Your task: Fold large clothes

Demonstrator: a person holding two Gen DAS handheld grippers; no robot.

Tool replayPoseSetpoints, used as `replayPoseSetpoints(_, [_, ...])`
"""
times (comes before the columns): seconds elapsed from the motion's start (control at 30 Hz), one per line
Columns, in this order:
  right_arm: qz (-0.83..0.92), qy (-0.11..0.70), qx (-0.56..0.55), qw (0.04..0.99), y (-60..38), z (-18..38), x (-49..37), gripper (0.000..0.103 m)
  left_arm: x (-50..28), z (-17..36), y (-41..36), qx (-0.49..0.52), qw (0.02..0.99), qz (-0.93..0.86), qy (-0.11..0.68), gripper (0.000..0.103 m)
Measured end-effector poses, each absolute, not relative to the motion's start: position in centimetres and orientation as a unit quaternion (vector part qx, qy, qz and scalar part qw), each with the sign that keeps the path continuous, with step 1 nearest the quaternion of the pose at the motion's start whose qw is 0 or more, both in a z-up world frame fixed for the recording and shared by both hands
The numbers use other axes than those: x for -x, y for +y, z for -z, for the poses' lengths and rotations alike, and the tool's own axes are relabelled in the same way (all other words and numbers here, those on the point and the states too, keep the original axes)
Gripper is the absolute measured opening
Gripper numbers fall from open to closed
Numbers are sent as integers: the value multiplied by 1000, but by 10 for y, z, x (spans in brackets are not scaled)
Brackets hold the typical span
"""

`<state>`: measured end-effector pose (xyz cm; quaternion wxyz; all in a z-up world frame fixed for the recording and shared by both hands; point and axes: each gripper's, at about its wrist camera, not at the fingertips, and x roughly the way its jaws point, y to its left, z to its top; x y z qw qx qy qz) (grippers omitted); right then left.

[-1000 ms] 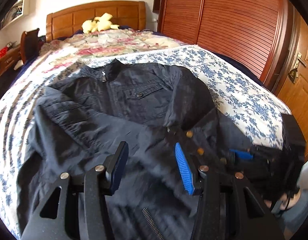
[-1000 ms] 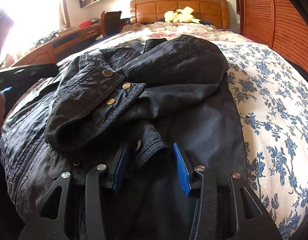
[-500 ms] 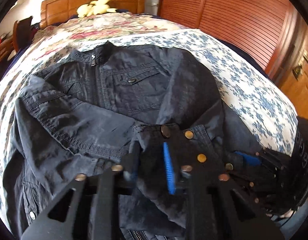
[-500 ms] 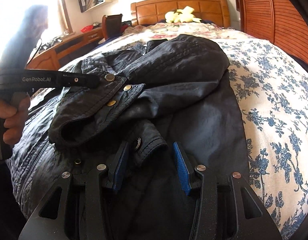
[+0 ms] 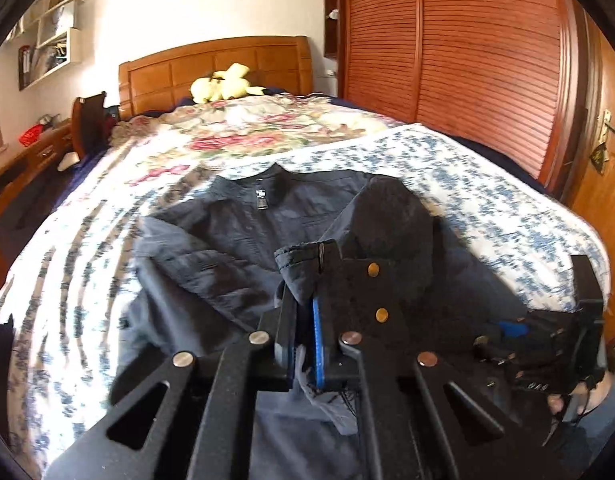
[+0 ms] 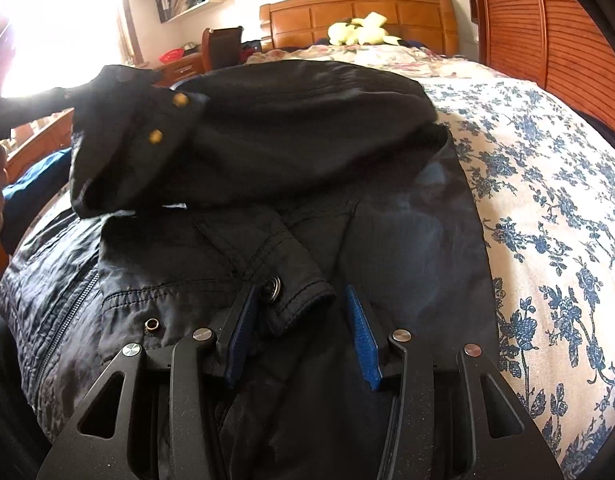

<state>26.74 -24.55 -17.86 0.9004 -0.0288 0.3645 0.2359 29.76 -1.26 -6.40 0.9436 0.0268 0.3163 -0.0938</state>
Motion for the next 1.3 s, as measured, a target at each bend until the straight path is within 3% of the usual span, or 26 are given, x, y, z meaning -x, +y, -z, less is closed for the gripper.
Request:
replayPoseSetpoints(0.23, [-225,365,38,903,-242,179,-266,46,-286,82,11,-22,937,106,331,8])
replayPoseSetpoints(0.57, [-219,362,41,905,-243,180,-266,46,-249,77,9,-34,941,122,312,36])
replayPoseSetpoints(0.7, [-219,362,41,905,-243,181,-266,46,-242,79,-6,-44,937,145,316,42])
replayPoseSetpoints(1.3, [-219,358,43,907,-242,181,-265,47,-287,143,-47,-87,905,123,397,43])
